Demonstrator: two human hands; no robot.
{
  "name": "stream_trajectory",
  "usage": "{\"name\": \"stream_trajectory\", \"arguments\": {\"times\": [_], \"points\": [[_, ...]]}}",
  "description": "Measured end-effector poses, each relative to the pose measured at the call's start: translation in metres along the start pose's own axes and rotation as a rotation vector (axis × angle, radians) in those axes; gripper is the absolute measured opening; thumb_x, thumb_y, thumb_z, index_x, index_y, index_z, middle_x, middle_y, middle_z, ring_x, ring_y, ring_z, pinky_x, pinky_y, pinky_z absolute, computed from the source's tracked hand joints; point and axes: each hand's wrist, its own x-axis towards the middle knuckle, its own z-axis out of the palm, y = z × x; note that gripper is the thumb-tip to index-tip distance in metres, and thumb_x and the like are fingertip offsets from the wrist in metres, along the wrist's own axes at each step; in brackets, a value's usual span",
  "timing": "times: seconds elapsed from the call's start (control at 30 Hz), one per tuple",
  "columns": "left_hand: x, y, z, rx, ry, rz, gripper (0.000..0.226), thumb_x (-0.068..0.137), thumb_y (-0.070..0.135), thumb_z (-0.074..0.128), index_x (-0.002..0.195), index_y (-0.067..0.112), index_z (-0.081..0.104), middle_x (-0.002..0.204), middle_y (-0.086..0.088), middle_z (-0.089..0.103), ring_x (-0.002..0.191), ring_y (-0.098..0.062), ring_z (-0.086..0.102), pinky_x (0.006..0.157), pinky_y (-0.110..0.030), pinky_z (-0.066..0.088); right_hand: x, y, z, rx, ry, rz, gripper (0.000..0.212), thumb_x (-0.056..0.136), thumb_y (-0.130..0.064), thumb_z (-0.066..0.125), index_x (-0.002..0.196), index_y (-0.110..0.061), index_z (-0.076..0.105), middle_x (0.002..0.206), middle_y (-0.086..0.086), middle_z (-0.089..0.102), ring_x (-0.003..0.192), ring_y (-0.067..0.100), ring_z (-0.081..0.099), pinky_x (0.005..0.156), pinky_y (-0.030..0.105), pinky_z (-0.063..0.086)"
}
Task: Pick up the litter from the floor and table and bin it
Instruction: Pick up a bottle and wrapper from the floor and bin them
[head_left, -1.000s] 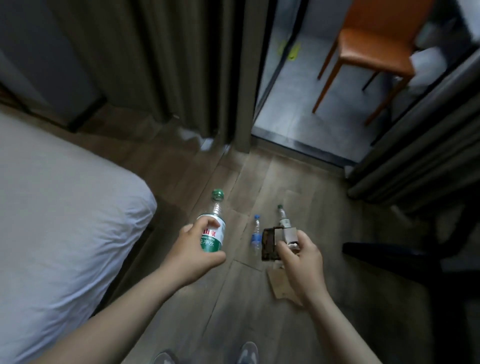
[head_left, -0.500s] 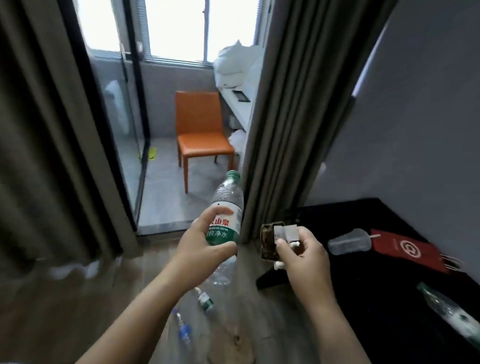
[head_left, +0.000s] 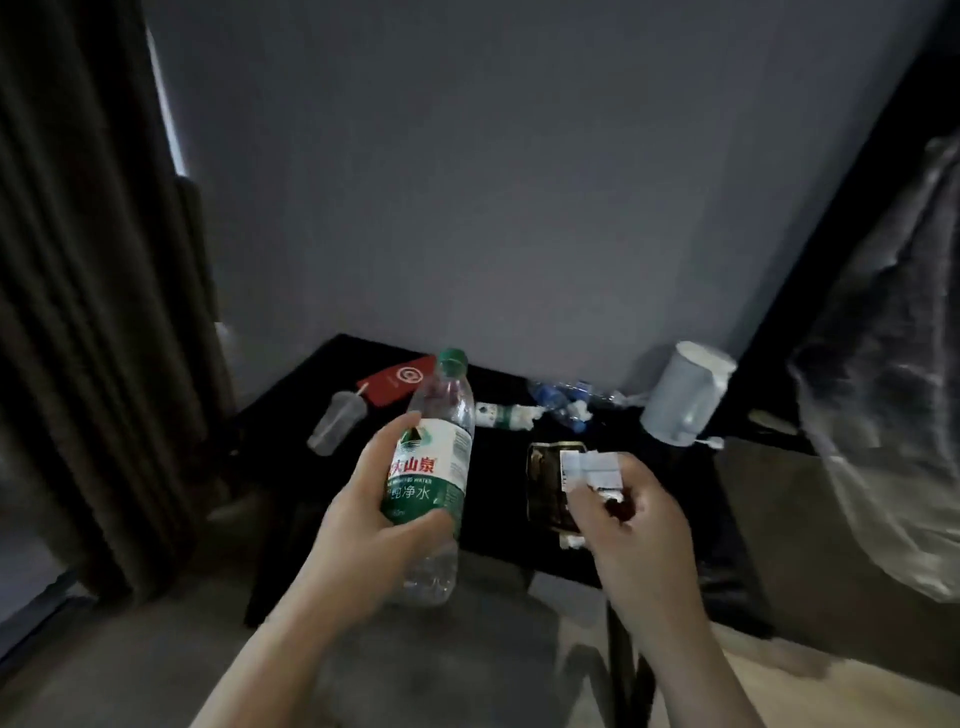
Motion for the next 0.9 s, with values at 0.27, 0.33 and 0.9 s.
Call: {"name": "stream_trajectory", "arguments": {"times": [0.27,0.33,0.9], "points": [[-0.001,0.041,0.178,-0.033,-0.32,0.055,0.082,0.062,0.028,0.075,0.136,0.039,0.044,0.106,0.008,0.07,0.085,-0.007,0.071,0.069,-0.025,0.056,-0.054,0.018,-0.182,-0.158,0.445,-0.005,0.008,0.087,-0.012,0.063,0.081,-0.018,0.062,0.075,-0.002,0.064,0.063,0.011,0.057,0.052,0.009,0.039],[-0.014,0.052,0.232,-0.027,-0.394,0.086,0.07,0.059,0.031,0.074,0.126,0.038,0.054,0.101,0.011,0.071,0.085,-0.005,0.07,0.073,-0.026,0.056,-0.074,0.026,-0.233,-0.168,0.554,0.017,0.01,0.087,-0.01,0.063,0.082,-0.018,0.063,0.076,-0.007,0.065,0.062,0.004,0.057,0.053,0.009,0.04],[-0.226,0.142,0.639,-0.262,-1.088,0.188,0.055,0.059,0.041,0.075,0.111,0.045,0.058,0.102,0.012,0.072,0.09,-0.009,0.07,0.076,-0.036,0.058,-0.303,0.048,-0.593,-0.493,1.252,0.185,0.011,0.086,-0.013,0.061,0.078,-0.02,0.061,0.068,-0.005,0.062,0.053,0.001,0.049,0.047,0.01,0.038]]}}
